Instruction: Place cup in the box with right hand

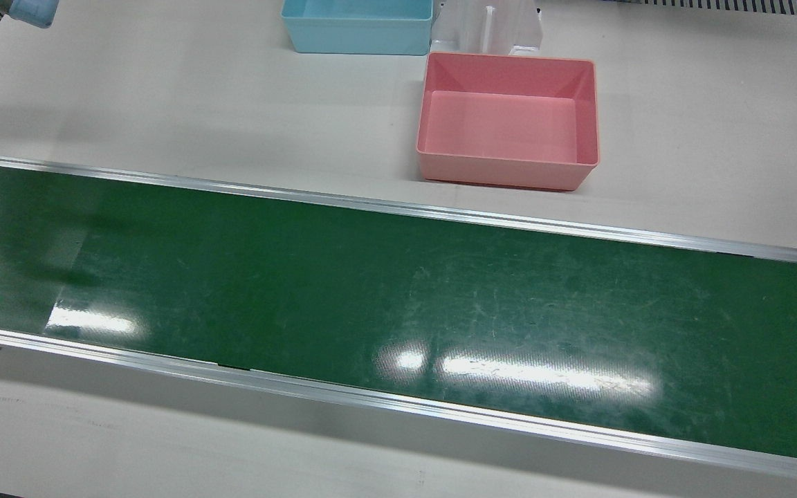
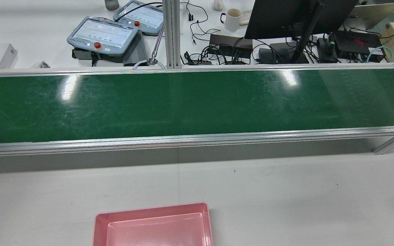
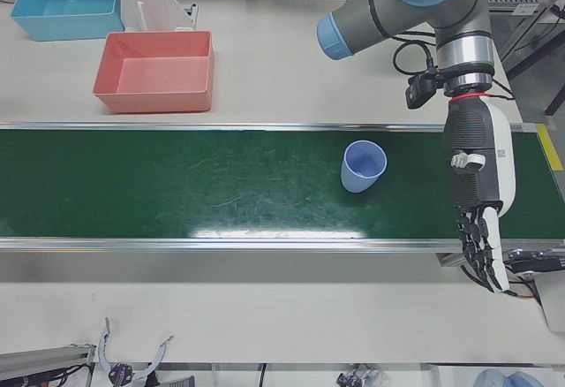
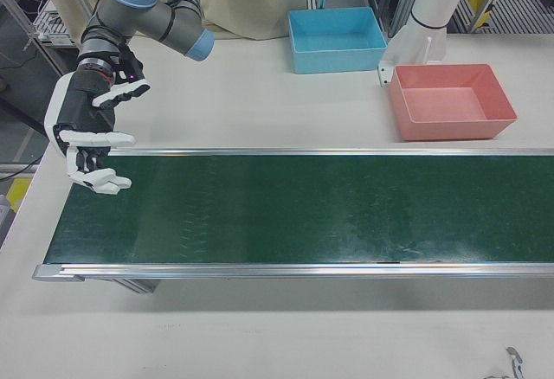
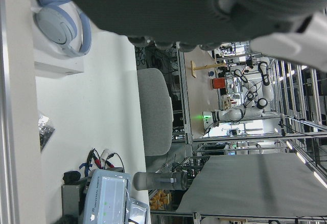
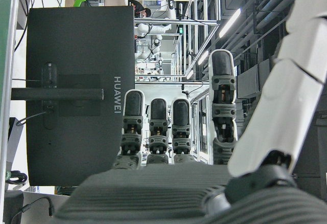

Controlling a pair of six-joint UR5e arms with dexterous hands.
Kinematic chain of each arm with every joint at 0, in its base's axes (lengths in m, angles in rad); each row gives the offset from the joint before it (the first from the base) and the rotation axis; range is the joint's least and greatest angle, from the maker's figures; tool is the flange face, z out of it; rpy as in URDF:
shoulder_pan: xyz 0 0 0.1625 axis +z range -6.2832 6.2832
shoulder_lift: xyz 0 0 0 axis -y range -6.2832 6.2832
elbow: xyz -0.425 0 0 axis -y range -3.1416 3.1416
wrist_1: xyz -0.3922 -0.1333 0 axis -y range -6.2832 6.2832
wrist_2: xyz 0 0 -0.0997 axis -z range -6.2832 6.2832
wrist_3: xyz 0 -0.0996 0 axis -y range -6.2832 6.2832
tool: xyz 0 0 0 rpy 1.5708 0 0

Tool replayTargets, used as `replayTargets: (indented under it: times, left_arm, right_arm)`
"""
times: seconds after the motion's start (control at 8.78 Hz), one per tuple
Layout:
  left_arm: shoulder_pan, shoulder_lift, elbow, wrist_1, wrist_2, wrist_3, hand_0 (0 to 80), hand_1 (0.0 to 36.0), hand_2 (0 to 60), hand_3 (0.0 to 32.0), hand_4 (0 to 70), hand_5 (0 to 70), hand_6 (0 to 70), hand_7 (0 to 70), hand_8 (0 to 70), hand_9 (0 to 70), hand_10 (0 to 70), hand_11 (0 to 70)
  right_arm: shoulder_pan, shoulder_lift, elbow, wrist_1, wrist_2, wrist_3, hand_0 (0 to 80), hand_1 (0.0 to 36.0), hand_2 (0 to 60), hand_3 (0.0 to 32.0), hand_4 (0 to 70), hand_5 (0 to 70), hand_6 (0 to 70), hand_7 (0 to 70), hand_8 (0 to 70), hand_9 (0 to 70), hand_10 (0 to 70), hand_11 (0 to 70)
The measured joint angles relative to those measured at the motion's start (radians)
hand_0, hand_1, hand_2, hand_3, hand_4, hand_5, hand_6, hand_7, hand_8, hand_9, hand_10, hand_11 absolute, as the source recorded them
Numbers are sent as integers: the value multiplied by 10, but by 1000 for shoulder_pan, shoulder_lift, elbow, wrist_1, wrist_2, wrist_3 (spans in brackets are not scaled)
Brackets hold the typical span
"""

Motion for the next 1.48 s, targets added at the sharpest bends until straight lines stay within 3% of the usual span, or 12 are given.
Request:
replayTargets:
  times: [0.68, 0.91, 1.02, 1.14, 1.25, 1.37, 1.48]
  left_arm:
    - [1, -1, 0, 0, 0, 0, 0, 0, 0, 0, 0, 0, 0, 0, 0, 0, 0, 0]
    - [0, 0, 0, 0, 0, 0, 0, 0, 0, 0, 0, 0, 0, 0, 0, 0, 0, 0]
    - [0, -1, 0, 0, 0, 0, 0, 0, 0, 0, 0, 0, 0, 0, 0, 0, 0, 0]
    - [0, 0, 0, 0, 0, 0, 0, 0, 0, 0, 0, 0, 0, 0, 0, 0, 0, 0]
    - [0, 0, 0, 0, 0, 0, 0, 0, 0, 0, 0, 0, 0, 0, 0, 0, 0, 0]
    - [0, 0, 0, 0, 0, 0, 0, 0, 0, 0, 0, 0, 0, 0, 0, 0, 0, 0]
    - [0, 0, 0, 0, 0, 0, 0, 0, 0, 0, 0, 0, 0, 0, 0, 0, 0, 0]
  right_arm:
    - [0, 0, 0, 0, 0, 1, 499, 116, 44, 0, 606, 53, 139, 510, 187, 305, 225, 328]
    - [0, 0, 0, 0, 0, 1, 487, 92, 19, 0, 603, 46, 137, 508, 185, 304, 225, 325]
    - [0, 0, 0, 0, 0, 1, 511, 170, 212, 0, 610, 64, 145, 519, 194, 314, 234, 345]
    - [0, 0, 0, 0, 0, 1, 510, 149, 124, 0, 603, 61, 142, 514, 191, 310, 232, 340]
    - [0, 0, 0, 0, 0, 1, 504, 128, 73, 0, 598, 56, 140, 508, 188, 306, 229, 334]
    - [0, 0, 0, 0, 0, 1, 485, 85, 1, 0, 601, 45, 137, 510, 185, 305, 228, 329]
    - [0, 0, 0, 0, 0, 0, 493, 99, 12, 0, 602, 49, 137, 507, 185, 304, 227, 329]
